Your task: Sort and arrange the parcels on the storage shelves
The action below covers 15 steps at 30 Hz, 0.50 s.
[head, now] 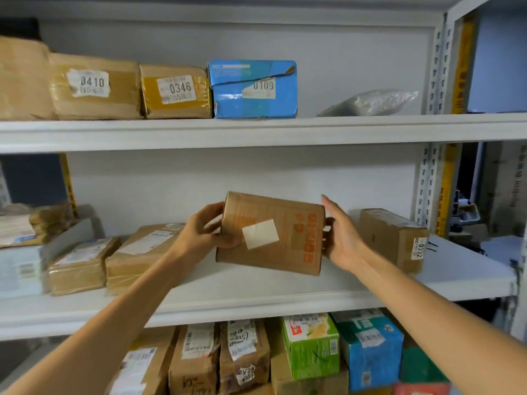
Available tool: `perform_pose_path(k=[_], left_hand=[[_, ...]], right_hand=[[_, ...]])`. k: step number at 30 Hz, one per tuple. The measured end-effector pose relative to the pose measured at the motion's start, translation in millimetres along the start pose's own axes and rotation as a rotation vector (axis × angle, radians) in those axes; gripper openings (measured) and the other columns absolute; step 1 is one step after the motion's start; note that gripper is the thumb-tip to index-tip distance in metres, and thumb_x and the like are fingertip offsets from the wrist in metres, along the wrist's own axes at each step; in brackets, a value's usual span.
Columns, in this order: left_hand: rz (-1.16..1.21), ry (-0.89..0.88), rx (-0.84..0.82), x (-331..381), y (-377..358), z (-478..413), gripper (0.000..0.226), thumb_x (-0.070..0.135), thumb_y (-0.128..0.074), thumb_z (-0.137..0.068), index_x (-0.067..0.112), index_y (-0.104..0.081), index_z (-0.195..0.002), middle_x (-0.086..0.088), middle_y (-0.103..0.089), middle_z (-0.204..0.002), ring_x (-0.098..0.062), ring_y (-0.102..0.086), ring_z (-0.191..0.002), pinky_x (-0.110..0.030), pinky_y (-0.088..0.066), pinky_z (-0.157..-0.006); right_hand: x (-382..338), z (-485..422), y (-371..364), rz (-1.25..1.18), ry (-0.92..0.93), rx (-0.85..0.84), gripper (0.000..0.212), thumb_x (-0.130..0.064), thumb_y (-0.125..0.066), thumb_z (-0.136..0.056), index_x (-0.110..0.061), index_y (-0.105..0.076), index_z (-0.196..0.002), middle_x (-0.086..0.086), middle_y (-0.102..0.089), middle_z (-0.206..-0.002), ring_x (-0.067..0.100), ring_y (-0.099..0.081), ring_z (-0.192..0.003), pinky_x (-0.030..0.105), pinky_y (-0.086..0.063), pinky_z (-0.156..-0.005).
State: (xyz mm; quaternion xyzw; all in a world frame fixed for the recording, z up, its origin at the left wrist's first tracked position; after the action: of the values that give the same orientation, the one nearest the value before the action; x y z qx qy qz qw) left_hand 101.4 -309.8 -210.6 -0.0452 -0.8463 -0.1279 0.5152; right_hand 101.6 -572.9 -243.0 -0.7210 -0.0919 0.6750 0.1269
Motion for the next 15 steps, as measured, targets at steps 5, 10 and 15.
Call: perform_pose_path(k=[5,10,15], left_hand=[[0.033,0.031,0.176,-42,15,22,0.057,0.02,-0.081,-0.071,0.008,-0.055,-0.121,-0.005,-0.063,-0.119,-0.021,-0.064,-0.104,-0.017,-0.054,-0.071],[-0.066,0.049,0.31,-63,35,16,0.03,0.015,-0.079,-0.075,0.019,-0.061,-0.099,-0.004,-0.068,-0.104,-0.019,-0.065,-0.098,-0.024,-0.052,-0.077],[-0.281,0.118,0.392,-97,53,11,0.045,-0.001,-0.078,-0.075,0.013,-0.055,-0.111,0.0,-0.066,-0.1,-0.023,-0.064,-0.101,-0.032,-0.053,-0.084]], right_hand=[[20,-10,-26,0.158,0.025,-0.043,0.033,-0.044,-0.066,-0.085,-0.012,-0.062,-0.085,0.009,-0.064,-0.09,0.024,-0.06,-0.09,0.039,-0.048,-0.088],[35,-29,-40,0.15,0.011,-0.048,0.021,-0.031,-0.066,-0.089,-0.012,-0.064,-0.097,0.009,-0.067,-0.097,0.025,-0.062,-0.097,0.042,-0.047,-0.094],[68,-41,-47,0.299,-0.043,-0.06,0.011,-0.025,-0.065,-0.091,-0.019,-0.067,-0.1,0.006,-0.071,-0.104,0.027,-0.063,-0.106,0.054,-0.046,-0.099]])
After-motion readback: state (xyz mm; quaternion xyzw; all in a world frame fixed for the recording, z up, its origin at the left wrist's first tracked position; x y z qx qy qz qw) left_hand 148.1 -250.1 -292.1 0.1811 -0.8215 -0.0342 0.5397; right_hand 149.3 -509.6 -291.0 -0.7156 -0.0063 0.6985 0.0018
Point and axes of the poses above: each hand's wrist, its own z-axis away from the middle knuckle, its own y-axis out of the back of the hand, x = y × z, the point moved 7 cm from there along -z, towards the middle knuckle
